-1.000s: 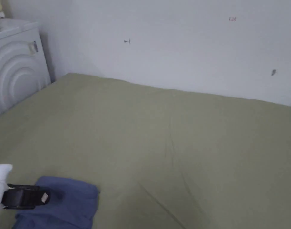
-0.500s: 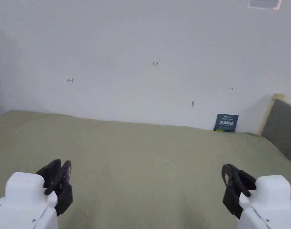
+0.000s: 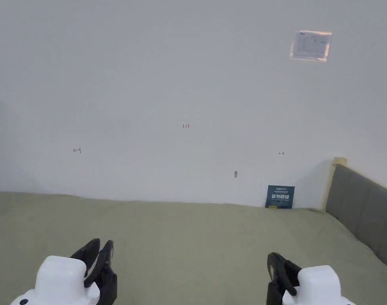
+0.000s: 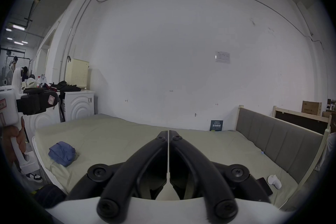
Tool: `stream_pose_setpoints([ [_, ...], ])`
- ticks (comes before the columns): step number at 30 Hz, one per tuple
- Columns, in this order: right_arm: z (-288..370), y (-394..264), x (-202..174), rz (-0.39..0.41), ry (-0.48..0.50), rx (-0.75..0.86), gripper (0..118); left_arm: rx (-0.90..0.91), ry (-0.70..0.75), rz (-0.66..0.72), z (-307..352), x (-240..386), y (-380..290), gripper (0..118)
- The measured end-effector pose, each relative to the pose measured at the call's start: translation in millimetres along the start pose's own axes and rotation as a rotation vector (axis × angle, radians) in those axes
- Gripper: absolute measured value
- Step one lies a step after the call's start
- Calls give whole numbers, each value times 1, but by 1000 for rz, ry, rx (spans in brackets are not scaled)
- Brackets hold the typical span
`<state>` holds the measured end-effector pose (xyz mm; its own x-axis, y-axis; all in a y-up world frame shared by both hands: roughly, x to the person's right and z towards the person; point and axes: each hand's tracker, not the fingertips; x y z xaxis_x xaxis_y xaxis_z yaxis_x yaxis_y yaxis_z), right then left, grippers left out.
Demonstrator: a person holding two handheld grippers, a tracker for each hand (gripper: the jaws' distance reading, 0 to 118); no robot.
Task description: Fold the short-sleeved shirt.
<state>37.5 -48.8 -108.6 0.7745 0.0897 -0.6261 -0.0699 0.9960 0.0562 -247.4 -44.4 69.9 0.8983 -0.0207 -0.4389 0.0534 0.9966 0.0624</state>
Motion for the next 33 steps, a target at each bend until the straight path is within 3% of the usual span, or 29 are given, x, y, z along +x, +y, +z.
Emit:
stream_pose_setpoints([
  [33, 0, 0, 7, -41, -30, -4, 4, -66, 32, -19, -11, -7, -14, 19],
])
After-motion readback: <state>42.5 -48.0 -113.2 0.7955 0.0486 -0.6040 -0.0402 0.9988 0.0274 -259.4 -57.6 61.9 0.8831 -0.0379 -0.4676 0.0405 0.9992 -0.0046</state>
